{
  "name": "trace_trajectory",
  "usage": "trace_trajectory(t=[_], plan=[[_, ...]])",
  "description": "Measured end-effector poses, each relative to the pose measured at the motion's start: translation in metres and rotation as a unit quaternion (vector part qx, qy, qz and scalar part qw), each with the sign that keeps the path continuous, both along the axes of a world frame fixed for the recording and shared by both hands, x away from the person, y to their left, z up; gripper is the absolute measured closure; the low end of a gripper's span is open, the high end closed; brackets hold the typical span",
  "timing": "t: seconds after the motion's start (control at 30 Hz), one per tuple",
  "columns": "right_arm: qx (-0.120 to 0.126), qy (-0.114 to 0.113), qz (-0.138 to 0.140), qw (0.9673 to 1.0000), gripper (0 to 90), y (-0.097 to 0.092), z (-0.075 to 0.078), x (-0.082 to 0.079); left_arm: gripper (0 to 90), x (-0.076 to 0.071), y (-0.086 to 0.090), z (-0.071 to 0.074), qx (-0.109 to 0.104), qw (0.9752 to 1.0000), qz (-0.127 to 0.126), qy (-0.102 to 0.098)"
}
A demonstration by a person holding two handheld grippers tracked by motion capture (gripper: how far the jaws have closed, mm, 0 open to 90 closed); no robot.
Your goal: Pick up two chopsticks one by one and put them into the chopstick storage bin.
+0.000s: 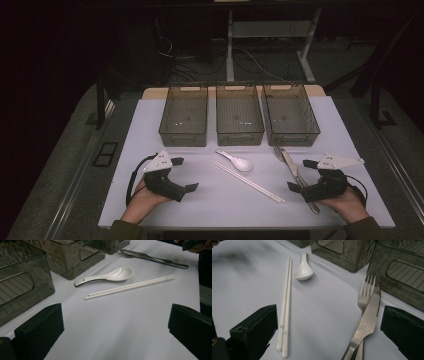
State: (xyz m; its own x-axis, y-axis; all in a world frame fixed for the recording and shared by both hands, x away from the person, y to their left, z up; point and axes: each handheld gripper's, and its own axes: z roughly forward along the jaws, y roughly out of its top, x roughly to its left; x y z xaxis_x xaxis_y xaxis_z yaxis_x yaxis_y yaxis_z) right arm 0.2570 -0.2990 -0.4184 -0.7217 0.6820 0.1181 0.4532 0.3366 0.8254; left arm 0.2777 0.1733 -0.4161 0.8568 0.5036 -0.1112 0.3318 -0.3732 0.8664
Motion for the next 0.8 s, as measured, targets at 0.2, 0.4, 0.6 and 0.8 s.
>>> trace_trajectory(t=[0.2, 0.4, 0.6, 0.8], plan=[[0.000, 0.004, 0.002, 1.0000, 0.9, 0.002, 0.003, 0.001, 0.0, -0.001, 0.001, 0.000, -0.002, 1.0000, 0.001, 0.001], [-0.002, 0.016, 0.007, 0.9998, 0.9, 0.007, 0.006, 0.003, 0.0, -0.003, 0.001, -0.001, 0.002, 1.0000, -0.001, 0.003], [0.001, 0.019, 0.016, 0.9997, 0.9, 0.014, 0.011, 0.004, 0.0, -0.005, -0.001, 0.000, -0.001, 1.0000, -0.004, -0.001], [-0.002, 0.022, 0.021, 0.9995, 1.8, 0.021, 0.012, 0.008, 0.0, -0.005, 0.000, 0.000, -0.002, 1.0000, -0.002, 0.001]])
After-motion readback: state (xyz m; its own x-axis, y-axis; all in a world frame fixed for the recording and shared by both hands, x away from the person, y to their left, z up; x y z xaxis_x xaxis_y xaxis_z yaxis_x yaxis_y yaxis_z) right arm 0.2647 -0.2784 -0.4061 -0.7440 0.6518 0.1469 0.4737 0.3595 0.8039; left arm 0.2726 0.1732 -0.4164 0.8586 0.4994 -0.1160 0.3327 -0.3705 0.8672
